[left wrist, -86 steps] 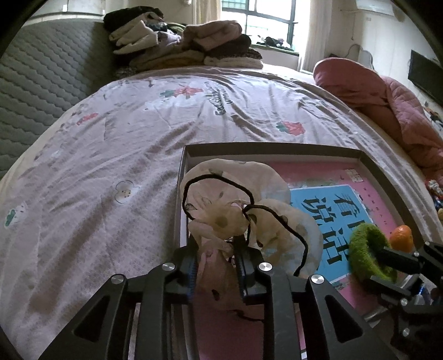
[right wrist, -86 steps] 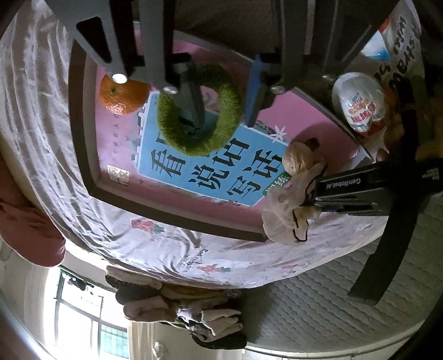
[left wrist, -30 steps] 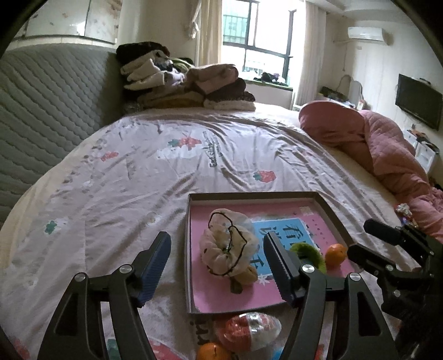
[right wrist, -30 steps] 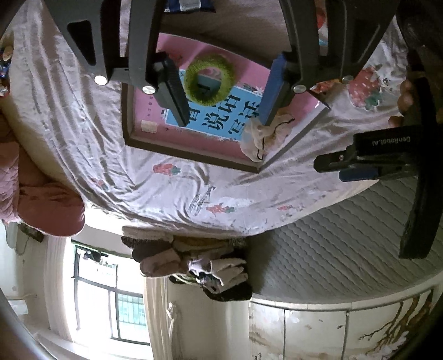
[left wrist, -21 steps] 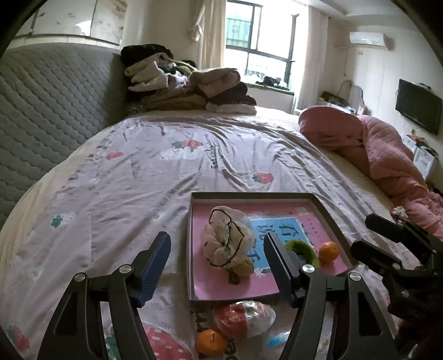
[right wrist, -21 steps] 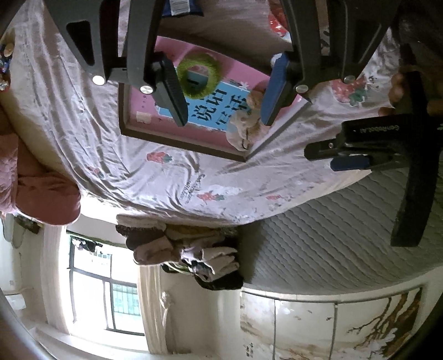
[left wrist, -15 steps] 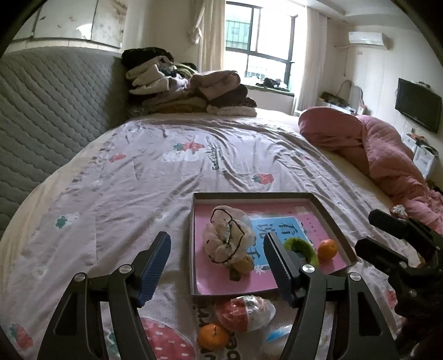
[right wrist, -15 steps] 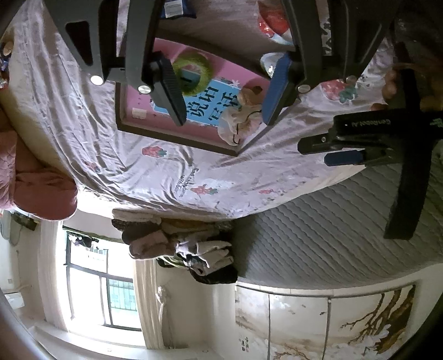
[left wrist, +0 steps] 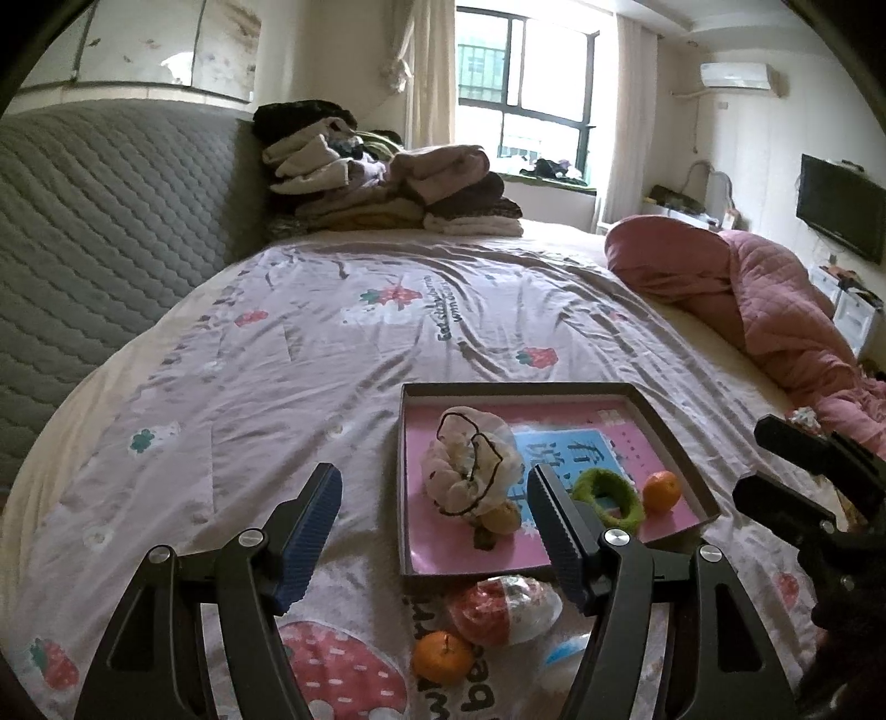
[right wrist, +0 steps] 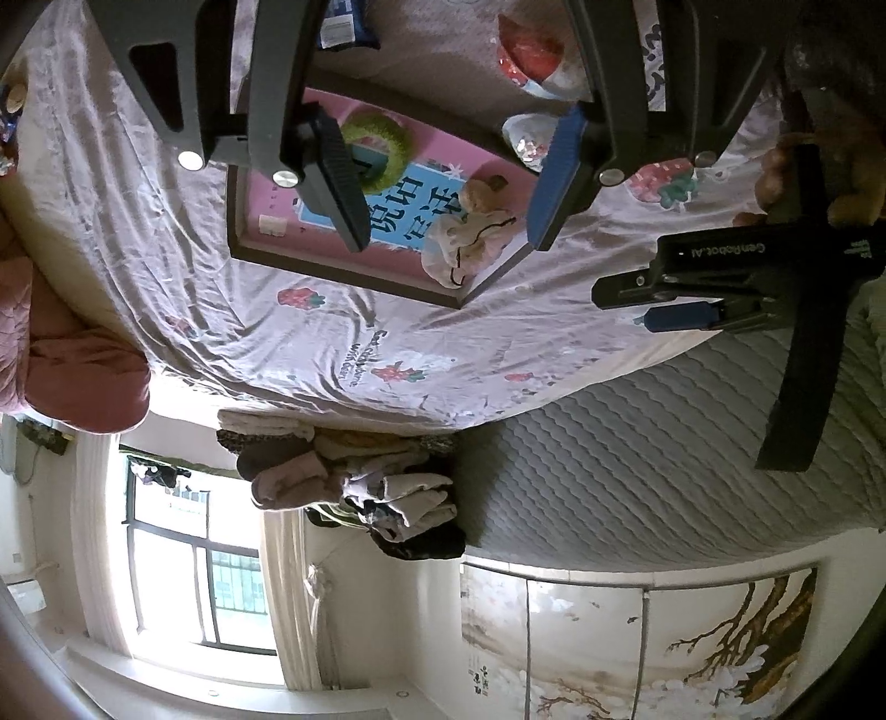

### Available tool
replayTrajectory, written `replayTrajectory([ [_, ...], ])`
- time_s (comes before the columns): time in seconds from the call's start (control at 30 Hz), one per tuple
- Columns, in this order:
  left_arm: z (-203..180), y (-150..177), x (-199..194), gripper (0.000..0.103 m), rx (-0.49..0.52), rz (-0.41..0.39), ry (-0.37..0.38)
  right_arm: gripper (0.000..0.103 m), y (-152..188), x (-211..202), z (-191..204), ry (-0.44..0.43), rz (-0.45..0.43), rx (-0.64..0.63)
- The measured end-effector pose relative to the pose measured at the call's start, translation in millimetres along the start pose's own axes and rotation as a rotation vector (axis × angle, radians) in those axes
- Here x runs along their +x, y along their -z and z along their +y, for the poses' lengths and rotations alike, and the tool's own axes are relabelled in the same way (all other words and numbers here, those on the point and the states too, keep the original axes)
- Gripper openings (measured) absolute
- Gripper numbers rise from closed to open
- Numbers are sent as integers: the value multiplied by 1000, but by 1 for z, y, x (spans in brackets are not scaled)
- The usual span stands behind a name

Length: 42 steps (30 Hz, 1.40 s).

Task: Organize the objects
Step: 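Withdraw both open tools from the tray toward the loose items beside it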

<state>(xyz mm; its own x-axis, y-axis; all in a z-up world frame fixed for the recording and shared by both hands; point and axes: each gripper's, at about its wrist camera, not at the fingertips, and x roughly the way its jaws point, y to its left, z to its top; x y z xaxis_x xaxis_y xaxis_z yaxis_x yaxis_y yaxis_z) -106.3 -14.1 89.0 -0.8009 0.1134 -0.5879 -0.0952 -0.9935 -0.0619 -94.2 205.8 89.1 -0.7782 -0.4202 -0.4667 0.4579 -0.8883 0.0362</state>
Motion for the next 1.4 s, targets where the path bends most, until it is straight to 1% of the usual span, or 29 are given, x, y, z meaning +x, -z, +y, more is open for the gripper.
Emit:
replayTrajectory([
  [0.27,-1,4,-10,71,-11,-6,12,59,0,-11,4,-9,-29,-6],
  [0.53,-12,14,-16,71,17,3,10,60,5,-18,8,0,-31,3],
  [0.83,-19,27,-21,71,43,7,-3,60,17,-23,14,26,-20,-5],
  [1.07,-21,38,-27,71,47,6,-16,60,27,-27,14,37,-7,25],
  [1.4,-22,56,-26,71,61,46,-14,60,41,-26,15,58,22,50],
])
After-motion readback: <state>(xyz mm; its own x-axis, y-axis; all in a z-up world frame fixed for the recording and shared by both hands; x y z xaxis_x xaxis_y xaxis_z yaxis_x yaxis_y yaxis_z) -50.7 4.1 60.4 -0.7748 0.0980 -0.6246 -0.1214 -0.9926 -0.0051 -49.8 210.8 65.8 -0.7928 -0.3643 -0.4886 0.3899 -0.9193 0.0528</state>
